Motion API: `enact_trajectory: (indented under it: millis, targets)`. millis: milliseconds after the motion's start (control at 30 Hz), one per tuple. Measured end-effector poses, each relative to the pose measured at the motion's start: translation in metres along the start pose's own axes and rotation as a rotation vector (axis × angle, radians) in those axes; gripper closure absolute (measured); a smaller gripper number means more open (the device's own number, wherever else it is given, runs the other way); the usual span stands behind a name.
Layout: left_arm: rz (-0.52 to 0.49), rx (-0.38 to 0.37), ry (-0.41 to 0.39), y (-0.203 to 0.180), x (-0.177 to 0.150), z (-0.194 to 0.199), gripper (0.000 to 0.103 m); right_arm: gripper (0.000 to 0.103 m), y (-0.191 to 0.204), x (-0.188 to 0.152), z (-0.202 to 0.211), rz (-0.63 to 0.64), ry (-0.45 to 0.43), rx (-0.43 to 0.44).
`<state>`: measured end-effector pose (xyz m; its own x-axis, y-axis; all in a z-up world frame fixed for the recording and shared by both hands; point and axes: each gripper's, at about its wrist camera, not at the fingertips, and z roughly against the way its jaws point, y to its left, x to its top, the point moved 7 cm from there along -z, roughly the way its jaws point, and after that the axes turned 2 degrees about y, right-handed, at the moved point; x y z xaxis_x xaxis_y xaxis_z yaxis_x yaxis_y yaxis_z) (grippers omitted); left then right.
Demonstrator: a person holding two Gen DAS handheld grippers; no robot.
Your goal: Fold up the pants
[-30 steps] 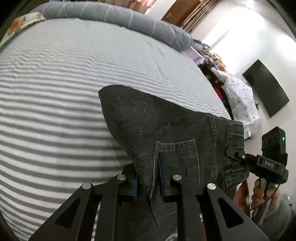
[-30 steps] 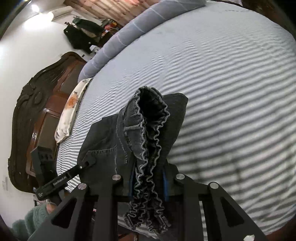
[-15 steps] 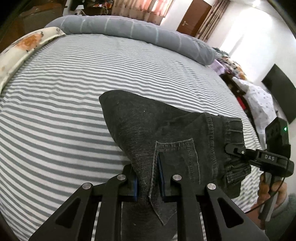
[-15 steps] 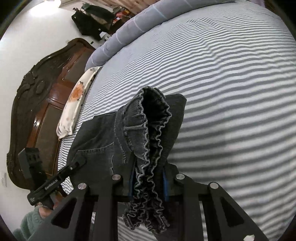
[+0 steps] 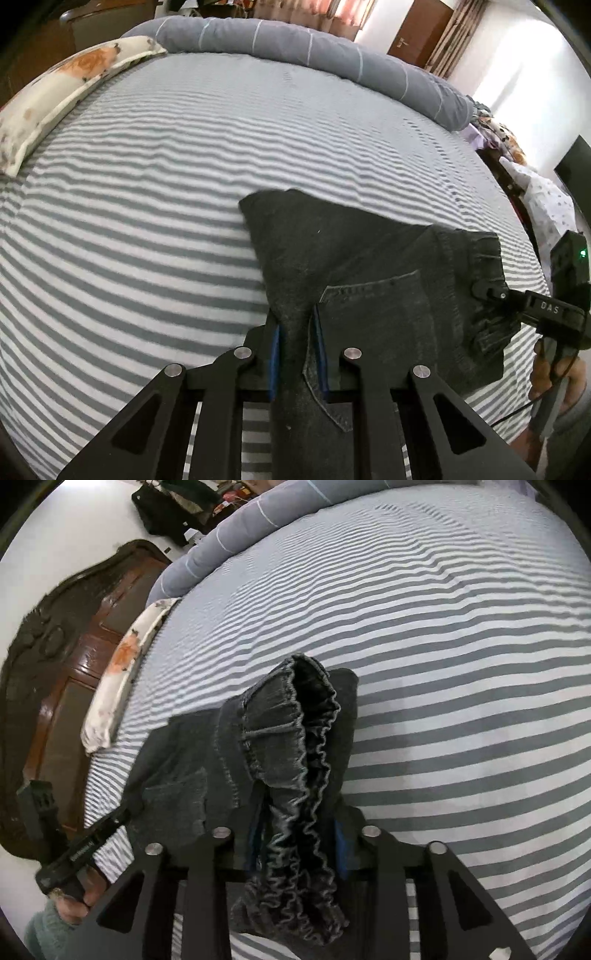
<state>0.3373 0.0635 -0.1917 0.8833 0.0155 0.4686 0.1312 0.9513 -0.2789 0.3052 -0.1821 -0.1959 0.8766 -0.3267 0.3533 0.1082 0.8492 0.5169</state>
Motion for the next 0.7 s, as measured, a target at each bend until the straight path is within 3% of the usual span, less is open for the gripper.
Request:
enact_trajectory:
  millis: [300,500,700]
  targets:
    - [-0.018,0.051,0.027,-0.003,-0.032,-0.001,0.072,0.052,-0.012,-0.037,0.025,0.077,-0.045,-0.147]
    - [-0.062,0.161,0.018,-0.008,-0.049,-0.011,0.062,0.048,-0.017,-0.044,0.021,0.081,-0.051,-0.232]
    - [-0.104,0.242,0.038,-0.02,-0.048,-0.004,0.059,0.043,-0.005,-0.043,0.03,0.089,-0.054,-0.306]
